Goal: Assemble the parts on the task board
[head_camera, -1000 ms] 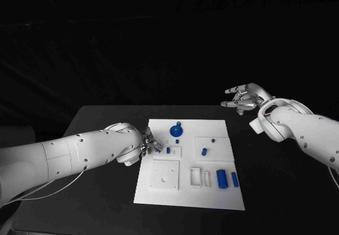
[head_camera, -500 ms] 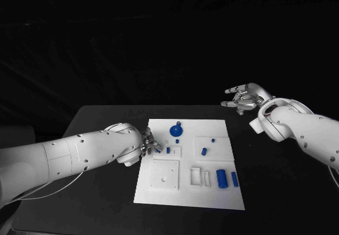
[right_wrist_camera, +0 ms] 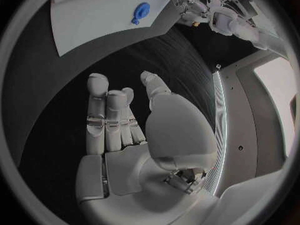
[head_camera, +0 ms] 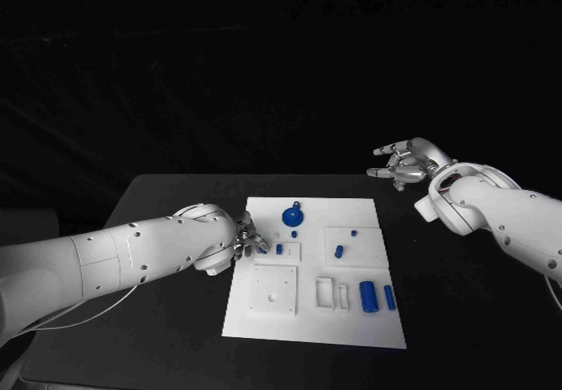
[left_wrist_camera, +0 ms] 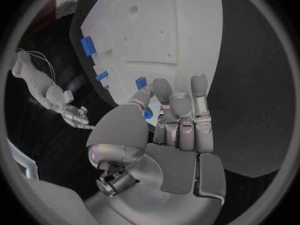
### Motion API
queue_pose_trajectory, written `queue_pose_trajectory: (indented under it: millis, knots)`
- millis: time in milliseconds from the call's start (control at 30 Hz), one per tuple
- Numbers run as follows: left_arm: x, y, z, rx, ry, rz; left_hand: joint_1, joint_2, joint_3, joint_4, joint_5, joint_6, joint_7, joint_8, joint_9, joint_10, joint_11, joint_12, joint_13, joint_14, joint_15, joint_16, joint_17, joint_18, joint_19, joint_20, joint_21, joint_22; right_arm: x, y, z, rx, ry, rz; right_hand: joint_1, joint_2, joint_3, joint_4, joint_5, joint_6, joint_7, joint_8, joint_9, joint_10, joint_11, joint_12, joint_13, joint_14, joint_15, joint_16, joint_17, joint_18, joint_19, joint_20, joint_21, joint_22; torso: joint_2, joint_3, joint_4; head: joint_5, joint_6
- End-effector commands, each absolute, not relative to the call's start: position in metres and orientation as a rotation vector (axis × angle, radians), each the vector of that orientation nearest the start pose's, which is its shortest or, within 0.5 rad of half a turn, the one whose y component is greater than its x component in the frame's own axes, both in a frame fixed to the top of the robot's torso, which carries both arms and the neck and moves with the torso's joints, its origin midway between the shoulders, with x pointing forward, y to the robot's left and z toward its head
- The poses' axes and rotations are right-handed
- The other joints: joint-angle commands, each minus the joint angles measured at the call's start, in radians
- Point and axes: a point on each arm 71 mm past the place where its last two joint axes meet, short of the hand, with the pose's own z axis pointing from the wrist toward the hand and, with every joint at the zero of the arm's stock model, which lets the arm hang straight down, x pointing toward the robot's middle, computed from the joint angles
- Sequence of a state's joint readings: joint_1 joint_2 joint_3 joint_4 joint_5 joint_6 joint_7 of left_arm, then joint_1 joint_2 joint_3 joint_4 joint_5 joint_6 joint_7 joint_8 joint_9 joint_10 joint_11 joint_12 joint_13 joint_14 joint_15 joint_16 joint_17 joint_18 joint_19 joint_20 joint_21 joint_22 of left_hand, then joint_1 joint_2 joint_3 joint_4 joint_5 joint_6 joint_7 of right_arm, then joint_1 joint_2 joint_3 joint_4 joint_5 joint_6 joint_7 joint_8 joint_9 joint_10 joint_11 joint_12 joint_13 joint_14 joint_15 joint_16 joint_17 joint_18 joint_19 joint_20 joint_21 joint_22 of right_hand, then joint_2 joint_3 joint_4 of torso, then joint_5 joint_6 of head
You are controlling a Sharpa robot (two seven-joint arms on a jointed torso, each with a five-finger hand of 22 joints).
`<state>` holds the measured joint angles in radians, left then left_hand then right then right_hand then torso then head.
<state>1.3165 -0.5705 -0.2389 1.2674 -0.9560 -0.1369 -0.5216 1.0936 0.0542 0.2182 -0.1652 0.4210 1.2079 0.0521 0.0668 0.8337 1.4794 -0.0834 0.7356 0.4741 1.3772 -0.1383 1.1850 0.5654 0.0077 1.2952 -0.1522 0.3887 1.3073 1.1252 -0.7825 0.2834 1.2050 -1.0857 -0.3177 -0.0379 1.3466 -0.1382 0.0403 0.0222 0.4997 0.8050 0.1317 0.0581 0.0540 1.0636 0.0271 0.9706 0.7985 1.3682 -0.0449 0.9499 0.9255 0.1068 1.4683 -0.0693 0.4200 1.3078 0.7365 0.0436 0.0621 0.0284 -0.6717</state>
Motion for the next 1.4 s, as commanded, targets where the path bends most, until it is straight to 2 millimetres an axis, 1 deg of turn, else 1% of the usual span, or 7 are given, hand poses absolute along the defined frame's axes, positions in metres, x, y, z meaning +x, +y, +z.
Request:
queue_pose_trajectory:
  millis: [33, 433, 600, 933, 1167, 1233, 1400]
  knots:
    - [0.5192, 0.1642, -0.2423, -0.287, 2.213, -0.342, 0.023, 0.013, 0.033, -0.027, -0.003, 0.137, -0.095, 0.002, 0.039, 0.032, -0.017, 0.001, 0.0, 0.002, -0.009, 0.007, 0.0, -0.006, 0.0, -0.008, 0.003, 0.019, 0.559, -0.2891, -0.1357, 0.457, 1.499, 0.732, -0.008, 0.002, -0.001, 0.007, 0.003, 0.002, 0.001, -0.004, 0.001, -0.005, -0.005, 0.003, 0.001, -0.004, -0.005, -0.003, 0.0, 0.02, 0.035, 0.0, -0.002, 0.042, 0.0, 0.0, -0.0002, -0.001, -0.001]
    - [0.5201, 0.1622, -0.243, -0.273, 2.223, -0.342, 0.027, 0.013, 0.032, -0.023, -0.005, 0.135, -0.094, 0.002, 0.033, 0.032, -0.017, 0.001, 0.0, 0.001, -0.008, 0.007, -0.002, -0.005, -0.001, -0.007, 0.005, 0.019, 0.5591, -0.2886, -0.1364, 0.457, 1.501, 0.733, -0.008, 0.002, -0.001, 0.007, 0.003, 0.002, 0.001, -0.004, 0.001, -0.005, -0.005, 0.003, 0.001, -0.004, -0.005, -0.003, 0.0, 0.02, 0.035, 0.0, -0.002, 0.042, 0.0, 0.0004, -0.0008, 0.0, 0.0]
    - [0.5206, 0.1601, -0.2441, -0.267, 2.227, -0.344, 0.029, 0.006, 0.027, -0.018, -0.009, 0.145, -0.093, 0.005, -0.049, 0.032, -0.015, 0.003, -0.001, 0.001, -0.007, 0.009, -0.003, -0.004, -0.003, -0.005, 0.008, 0.019, 0.5591, -0.2887, -0.1368, 0.458, 1.501, 0.733, -0.008, 0.002, -0.001, 0.007, 0.003, 0.002, 0.001, -0.004, 0.001, -0.005, -0.005, 0.003, 0.001, -0.004, -0.005, -0.003, 0.0, 0.02, 0.035, 0.0, -0.002, 0.042, 0.001, 0.0005, 0.0008, 0.0, -0.001]
    - [0.5209, 0.1575, -0.2465, -0.258, 2.235, -0.349, 0.027, 0.008, 0.01, 0.007, -0.03, 0.155, -0.095, 0.007, -0.077, 0.032, -0.016, 0.005, -0.001, 0.001, -0.007, 0.011, -0.002, -0.004, -0.002, -0.005, 0.005, 0.018, 0.5594, -0.2884, -0.1373, 0.458, 1.505, 0.734, -0.007, 0.003, 0.0, 0.007, 0.003, 0.002, 0.001, -0.004, 0.0, -0.005, -0.005, 0.003, 0.001, -0.004, -0.006, -0.003, 0.0, 0.02, 0.035, 0.0, -0.001, 0.042, 0.0, 0.0013, -0.0008, 0.001, -0.003]
    - [0.521, 0.1555, -0.247, -0.252, 2.237, -0.355, 0.026, 0.013, -0.024, 0.04, -0.139, 0.163, -0.099, 0.008, -0.083, 0.032, -0.017, 0.007, -0.001, 0.001, -0.007, 0.012, -0.003, -0.005, -0.001, -0.003, 0.002, 0.018, 0.5594, -0.2885, -0.1375, 0.458, 1.505, 0.734, -0.007, 0.003, 0.0, 0.007, 0.003, 0.002, 0.001, -0.004, 0.0, -0.005, -0.005, 0.003, 0.001, -0.004, -0.006, -0.003, 0.0, 0.02, 0.035, 0.0, -0.001, 0.042, 0.0, 0.0013, -0.0006, -0.001, -0.003]
    - [0.5213, 0.1557, -0.2471, -0.253, 2.236, -0.355, 0.003, -0.002, -0.06, 0.074, -0.227, 0.166, -0.103, 0.009, -0.083, 0.032, -0.019, 0.007, -0.001, 0.001, -0.007, 0.011, -0.004, -0.006, -0.001, -0.003, 0.0, 0.017, 0.5594, -0.2885, -0.1375, 0.458, 1.505, 0.734, -0.007, 0.003, 0.0, 0.007, 0.003, 0.002, 0.001, -0.004, 0.0, -0.005, -0.005, 0.003, 0.001, -0.004, -0.006, -0.003, 0.0, 0.02, 0.035, 0.0, -0.001, 0.042, 0.0, 0.0017, -0.0008, -0.001, -0.003]
    - [0.5223, 0.1566, -0.2476, -0.257, 2.232, -0.353, 0.022, -0.017, -0.111, 0.143, -0.238, 0.167, -0.103, 0.008, -0.085, 0.032, -0.019, 0.007, -0.003, 0.001, -0.008, 0.009, -0.005, -0.008, 0.002, -0.004, -0.006, 0.017, 0.5596, -0.2881, -0.1381, 0.458, 1.507, 0.736, -0.006, 0.001, 0.0, 0.006, 0.003, -0.003, 0.002, -0.004, 0.0, -0.005, -0.005, 0.003, 0.001, -0.004, -0.006, -0.005, -0.001, 0.02, 0.035, 0.0, -0.003, 0.042, 0.0, 0.0009, 0.0004, -0.002, -0.005]
